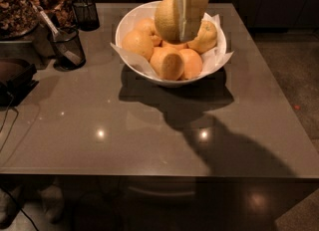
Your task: Pick orange from white bowl
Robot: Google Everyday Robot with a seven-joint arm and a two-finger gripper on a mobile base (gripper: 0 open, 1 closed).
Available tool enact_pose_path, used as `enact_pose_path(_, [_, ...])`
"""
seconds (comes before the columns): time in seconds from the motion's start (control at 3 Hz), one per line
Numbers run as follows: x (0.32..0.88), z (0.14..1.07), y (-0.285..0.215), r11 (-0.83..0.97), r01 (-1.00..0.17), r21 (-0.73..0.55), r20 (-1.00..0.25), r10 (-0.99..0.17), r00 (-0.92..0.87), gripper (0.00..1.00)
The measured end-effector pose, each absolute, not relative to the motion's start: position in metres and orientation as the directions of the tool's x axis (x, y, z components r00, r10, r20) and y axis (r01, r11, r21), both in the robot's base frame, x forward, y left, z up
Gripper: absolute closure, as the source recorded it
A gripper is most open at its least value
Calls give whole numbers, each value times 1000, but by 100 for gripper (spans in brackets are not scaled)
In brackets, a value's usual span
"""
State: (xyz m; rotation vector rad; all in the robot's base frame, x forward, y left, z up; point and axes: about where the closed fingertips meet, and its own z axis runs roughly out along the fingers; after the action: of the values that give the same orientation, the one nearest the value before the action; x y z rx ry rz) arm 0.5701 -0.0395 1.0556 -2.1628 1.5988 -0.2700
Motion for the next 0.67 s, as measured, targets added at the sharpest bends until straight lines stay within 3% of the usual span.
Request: enact_pose_path(0.67, [506,1042,-49,-151,-908,-392,-129,-968,216,100])
